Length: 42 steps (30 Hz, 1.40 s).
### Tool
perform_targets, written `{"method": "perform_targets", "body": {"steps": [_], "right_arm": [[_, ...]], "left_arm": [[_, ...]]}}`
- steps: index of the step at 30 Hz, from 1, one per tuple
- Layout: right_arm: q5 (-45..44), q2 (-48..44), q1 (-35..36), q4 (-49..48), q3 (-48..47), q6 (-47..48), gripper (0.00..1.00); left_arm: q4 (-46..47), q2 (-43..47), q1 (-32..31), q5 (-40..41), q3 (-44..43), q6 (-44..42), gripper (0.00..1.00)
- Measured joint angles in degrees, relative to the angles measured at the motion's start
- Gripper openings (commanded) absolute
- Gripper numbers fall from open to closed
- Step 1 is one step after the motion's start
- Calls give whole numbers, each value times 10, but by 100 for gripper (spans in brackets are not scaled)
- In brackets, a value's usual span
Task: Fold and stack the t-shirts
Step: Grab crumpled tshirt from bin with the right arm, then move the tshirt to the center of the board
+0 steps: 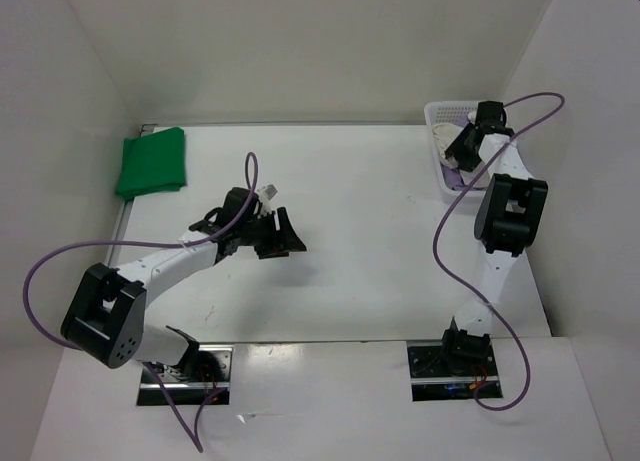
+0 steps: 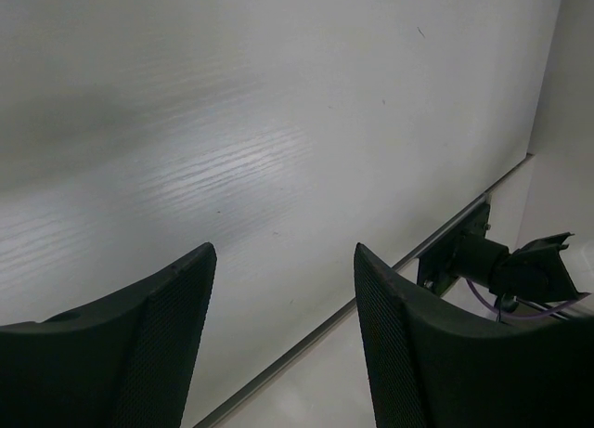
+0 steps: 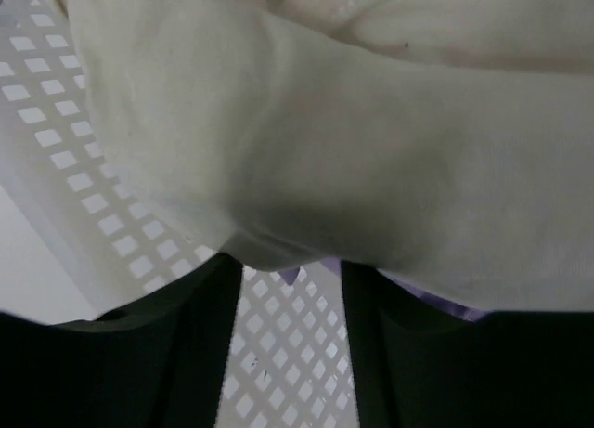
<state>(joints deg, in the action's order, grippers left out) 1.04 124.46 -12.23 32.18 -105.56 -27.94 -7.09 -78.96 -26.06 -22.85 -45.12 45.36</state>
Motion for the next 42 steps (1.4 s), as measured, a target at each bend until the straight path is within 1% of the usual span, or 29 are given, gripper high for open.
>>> {"method": "perform_targets", "body": {"steps": [2, 3, 4, 6, 7, 10, 13, 17, 22, 25, 29, 32, 35, 38, 40, 42], "right_arm": [[3, 13, 0, 5, -11, 2, 40], [5, 15, 0, 7, -17, 3, 30], [6, 16, 0, 8, -23, 5, 24], [8, 16, 0, 8, -32, 6, 16], [8, 16, 0, 7, -35, 6, 10], [7, 14, 0, 6, -35, 6, 0], [7, 3, 0, 3, -26, 5, 0], [7, -35, 0, -3, 3, 5, 0], [15, -136, 0, -6, 45, 3, 0], [45, -216, 0, -9, 49, -3, 0], [127, -339, 3, -14, 49, -23, 0], [207, -407, 24, -20, 28, -52, 0], [296, -438, 76, -54, -24, -98, 0], [366, -444, 137, -102, -76, -145, 0], [406, -447, 169, -138, -95, -172, 0], [438, -455, 188, -170, -94, -195, 0]], "left_arm": [[-1, 0, 0, 0, 1, 0, 69], [-1, 0, 0, 0, 1, 0, 69], [-2, 0, 0, 0, 1, 1, 69], [-2, 0, 0, 0, 1, 1, 69], [-2, 0, 0, 0, 1, 1, 69], [-2, 0, 0, 0, 1, 3, 69], [-2, -3, 0, 0, 1, 3, 69], [-2, -10, 0, 0, 1, 6, 69], [-5, -17, 1, 0, -20, 12, 69], [-7, -17, 9, -3, -44, 11, 69], [-7, -17, 48, -21, -79, 13, 69], [-6, -17, 93, -31, -94, 14, 69], [-6, -17, 140, -37, -105, 15, 69], [-6, -17, 191, -45, -112, 17, 69], [-6, -17, 230, -51, -113, 19, 69], [-6, -15, 264, -55, -113, 27, 69]]}}
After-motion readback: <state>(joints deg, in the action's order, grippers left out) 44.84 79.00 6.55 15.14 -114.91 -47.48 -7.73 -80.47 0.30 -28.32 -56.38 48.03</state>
